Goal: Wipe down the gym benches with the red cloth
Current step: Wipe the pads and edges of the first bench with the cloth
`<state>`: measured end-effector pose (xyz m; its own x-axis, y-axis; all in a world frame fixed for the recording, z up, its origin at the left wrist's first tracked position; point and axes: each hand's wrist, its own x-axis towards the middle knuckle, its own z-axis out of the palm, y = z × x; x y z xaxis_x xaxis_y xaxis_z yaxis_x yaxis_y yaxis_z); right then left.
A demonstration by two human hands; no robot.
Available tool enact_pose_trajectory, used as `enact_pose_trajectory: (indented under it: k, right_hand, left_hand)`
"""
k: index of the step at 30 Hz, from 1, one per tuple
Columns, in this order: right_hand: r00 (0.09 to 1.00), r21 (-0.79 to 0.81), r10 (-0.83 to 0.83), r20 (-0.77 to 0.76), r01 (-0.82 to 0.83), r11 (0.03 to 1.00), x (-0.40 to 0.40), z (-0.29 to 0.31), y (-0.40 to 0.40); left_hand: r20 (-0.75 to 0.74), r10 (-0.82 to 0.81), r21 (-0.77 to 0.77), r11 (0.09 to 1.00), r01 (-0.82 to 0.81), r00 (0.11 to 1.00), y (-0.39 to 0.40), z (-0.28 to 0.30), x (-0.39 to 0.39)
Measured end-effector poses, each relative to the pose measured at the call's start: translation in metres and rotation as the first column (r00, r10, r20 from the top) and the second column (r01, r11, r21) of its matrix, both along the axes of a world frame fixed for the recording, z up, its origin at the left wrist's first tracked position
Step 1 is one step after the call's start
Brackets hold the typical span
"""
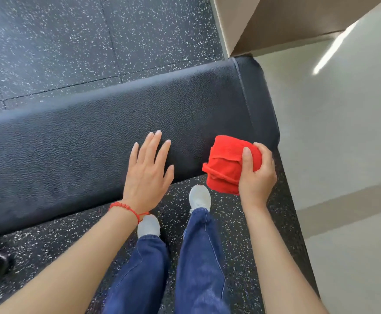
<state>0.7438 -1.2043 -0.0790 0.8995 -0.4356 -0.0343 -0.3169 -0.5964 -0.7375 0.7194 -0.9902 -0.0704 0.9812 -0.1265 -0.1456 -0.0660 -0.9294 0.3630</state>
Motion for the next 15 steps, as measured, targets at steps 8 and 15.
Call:
enact_pose_trajectory:
  k: [8,15]
  right_hand:
    - [0.983,0.062,-0.181,0.038,0.178,0.982,-0.01,0.002,-0.019]
    - [0.955,0.123,-0.292,0.052,0.284,0.951,0.003,-0.007,-0.056]
  left_hand:
    - [0.012,-0.226,0.018,0.974,0.226,0.974,-0.028,0.002,0.026]
    - [0.011,-0.31,0.037,0.95,0.31,0.951,-0.075,-0.004,0.069]
